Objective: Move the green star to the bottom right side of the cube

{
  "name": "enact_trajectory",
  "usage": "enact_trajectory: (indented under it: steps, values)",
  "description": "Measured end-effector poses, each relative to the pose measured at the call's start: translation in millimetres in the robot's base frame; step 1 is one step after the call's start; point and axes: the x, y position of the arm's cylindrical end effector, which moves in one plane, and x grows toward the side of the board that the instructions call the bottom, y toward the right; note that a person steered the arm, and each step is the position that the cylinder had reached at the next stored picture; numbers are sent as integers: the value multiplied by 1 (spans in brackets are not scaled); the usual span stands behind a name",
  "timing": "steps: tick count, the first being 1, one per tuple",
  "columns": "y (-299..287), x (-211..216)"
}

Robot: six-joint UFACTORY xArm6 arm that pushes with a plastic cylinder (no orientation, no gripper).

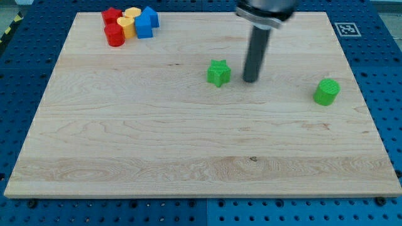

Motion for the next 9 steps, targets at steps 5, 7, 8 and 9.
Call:
enact_trajectory:
  steps: [5, 7, 8, 9]
  values:
    - [-72, 6]
    - [-123, -16]
    - [-105, 10]
    - [-108, 45]
